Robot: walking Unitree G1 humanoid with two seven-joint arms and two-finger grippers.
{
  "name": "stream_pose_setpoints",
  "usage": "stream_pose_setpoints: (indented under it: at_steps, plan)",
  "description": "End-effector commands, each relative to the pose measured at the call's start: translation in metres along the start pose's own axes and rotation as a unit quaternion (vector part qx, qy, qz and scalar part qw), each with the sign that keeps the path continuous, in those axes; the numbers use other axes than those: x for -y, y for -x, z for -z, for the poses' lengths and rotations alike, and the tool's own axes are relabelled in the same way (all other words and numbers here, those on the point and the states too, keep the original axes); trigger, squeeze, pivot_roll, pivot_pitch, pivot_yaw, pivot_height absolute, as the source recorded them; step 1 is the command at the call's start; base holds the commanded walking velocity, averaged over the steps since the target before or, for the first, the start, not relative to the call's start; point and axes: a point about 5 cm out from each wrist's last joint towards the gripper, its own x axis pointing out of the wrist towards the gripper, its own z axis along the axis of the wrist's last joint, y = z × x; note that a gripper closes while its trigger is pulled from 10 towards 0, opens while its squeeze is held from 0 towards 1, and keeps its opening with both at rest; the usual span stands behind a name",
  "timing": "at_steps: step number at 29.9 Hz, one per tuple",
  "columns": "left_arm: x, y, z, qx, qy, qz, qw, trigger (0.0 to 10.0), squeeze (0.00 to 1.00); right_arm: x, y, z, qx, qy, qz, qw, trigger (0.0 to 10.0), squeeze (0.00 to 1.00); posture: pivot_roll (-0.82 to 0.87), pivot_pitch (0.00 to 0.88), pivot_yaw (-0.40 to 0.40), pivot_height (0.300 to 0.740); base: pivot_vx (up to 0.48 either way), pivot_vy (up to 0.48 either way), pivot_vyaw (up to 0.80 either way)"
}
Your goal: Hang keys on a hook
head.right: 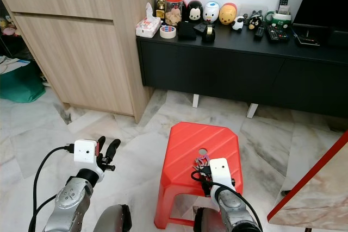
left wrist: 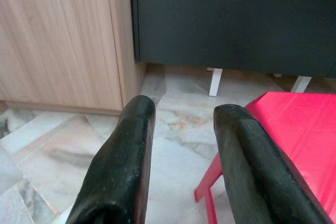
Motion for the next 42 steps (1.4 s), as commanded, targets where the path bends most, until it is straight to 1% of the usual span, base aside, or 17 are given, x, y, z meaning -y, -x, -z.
stream_pose_setpoints:
  at_steps: [1,4,5,6,7,8,20,26,32,35,42]
  plan:
    - [-0.001,0.001,0.002,-0.008,-0.010,0.002,1.000,10.0,0.00,0.001,-0.001,0.000,-0.009,-0.011,0.000,1.000,10.0,0.00,0.04,0.014,-0.034,0.596,0.000,0.000,0.00]
    - [-0.001,0.002,0.002,-0.008,-0.011,0.002,1.000,10.0,0.00,-0.001,0.000,0.005,-0.021,-0.019,-0.001,1.000,10.0,0.00,0.05,0.016,-0.031,0.596,0.000,0.000,0.00]
    - [-0.001,0.002,0.002,-0.009,-0.011,0.002,1.000,10.0,0.00,-0.001,0.000,0.007,-0.025,-0.019,0.000,0.999,8.4,0.00,0.05,0.016,-0.031,0.596,0.000,0.000,0.00]
    - [-0.001,0.002,0.003,-0.009,-0.011,0.002,1.000,10.0,0.00,-0.001,0.000,0.007,-0.028,-0.021,0.000,0.999,2.4,0.00,0.05,0.016,-0.031,0.596,0.000,0.000,0.00]
    - [-0.001,0.002,0.003,-0.010,-0.011,0.002,1.000,10.0,0.00,-0.001,0.000,0.008,-0.029,-0.022,0.000,0.999,2.4,0.00,0.05,0.016,-0.031,0.596,0.000,0.000,0.00]
    - [-0.001,0.002,0.003,-0.010,-0.012,0.003,1.000,10.0,0.00,-0.001,0.000,0.009,-0.031,-0.025,-0.001,0.999,0.0,0.00,0.05,0.016,-0.031,0.596,0.000,0.000,0.00]
    - [0.000,0.001,0.004,-0.015,-0.018,0.006,1.000,10.0,0.00,-0.003,0.000,0.009,-0.029,-0.034,-0.006,0.999,0.0,0.00,0.05,0.015,-0.026,0.596,0.000,0.000,0.00]
    - [-0.001,0.002,0.005,-0.018,-0.019,0.006,1.000,10.0,0.00,-0.007,-0.001,0.005,-0.017,-0.041,-0.013,0.999,0.0,0.00,0.05,0.017,-0.025,0.596,0.000,0.000,0.00]
    - [-0.001,0.002,0.006,-0.019,-0.020,0.005,1.000,10.0,0.00,-0.008,-0.002,-0.004,0.011,-0.055,-0.014,0.998,0.0,0.00,0.05,0.019,-0.024,0.596,0.000,0.000,0.00]
    - [-0.001,0.002,0.006,-0.021,-0.020,0.006,1.000,10.0,0.00,-0.006,-0.002,-0.013,0.042,-0.066,-0.009,0.997,0.0,0.00,0.05,0.019,-0.024,0.596,0.000,0.000,0.00]
    - [-0.001,0.002,0.008,-0.023,-0.021,0.005,1.000,10.0,0.00,-0.004,-0.002,-0.018,0.060,-0.068,-0.003,0.996,0.0,0.00,0.05,0.018,-0.025,0.596,0.000,0.000,0.00]
